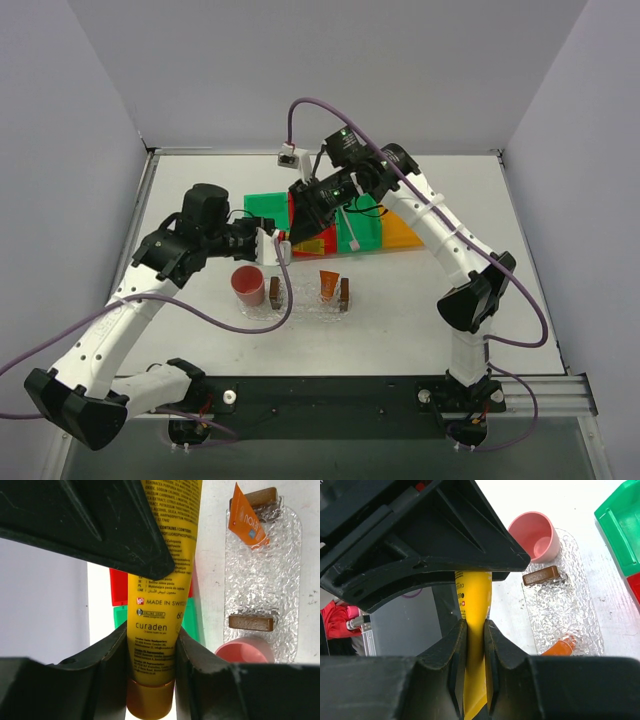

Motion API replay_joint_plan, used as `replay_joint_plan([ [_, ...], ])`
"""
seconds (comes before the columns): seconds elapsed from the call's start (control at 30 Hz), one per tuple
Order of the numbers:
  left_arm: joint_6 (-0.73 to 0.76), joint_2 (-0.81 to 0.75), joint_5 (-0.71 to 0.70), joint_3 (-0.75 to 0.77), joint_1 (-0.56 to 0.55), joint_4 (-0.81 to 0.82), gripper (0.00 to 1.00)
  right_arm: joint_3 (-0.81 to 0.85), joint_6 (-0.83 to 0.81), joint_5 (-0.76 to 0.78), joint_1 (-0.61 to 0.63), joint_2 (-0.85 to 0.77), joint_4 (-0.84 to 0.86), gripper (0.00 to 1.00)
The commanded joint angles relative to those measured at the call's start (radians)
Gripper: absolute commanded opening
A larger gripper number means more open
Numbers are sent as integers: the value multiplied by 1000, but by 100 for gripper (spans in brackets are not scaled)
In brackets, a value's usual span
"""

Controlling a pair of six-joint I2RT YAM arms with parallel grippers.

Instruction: Prepare toiletry sets of a toothbrush and toothpaste on the tray

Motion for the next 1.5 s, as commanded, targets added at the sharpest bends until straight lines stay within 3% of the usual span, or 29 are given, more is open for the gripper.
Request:
replay_joint_plan([
  [0.0, -52, -4, 24, 1, -10, 84, 0, -9, 1, -33, -2, -15, 18, 2],
  [0.13, -77, -18, 16, -23, -10, 91, 0, -14, -2, 5, -5, -38, 17, 27],
  [0.17, -80, -22, 11, -30, -10, 91, 0, -14, -4, 11, -8, -53, 18, 39],
  [0.33, -142, -54, -6, -88, -9, 125, 0, 0, -4, 59, -37, -113, 17, 53],
  [0.9, -754, -133, 22, -258, 22, 534, 0, -81, -38, 120, -97, -237, 29, 64],
  [1.47, -862, -136, 165, -269, 31, 578, 0, -43, -18, 87, -97, -173, 38, 62],
])
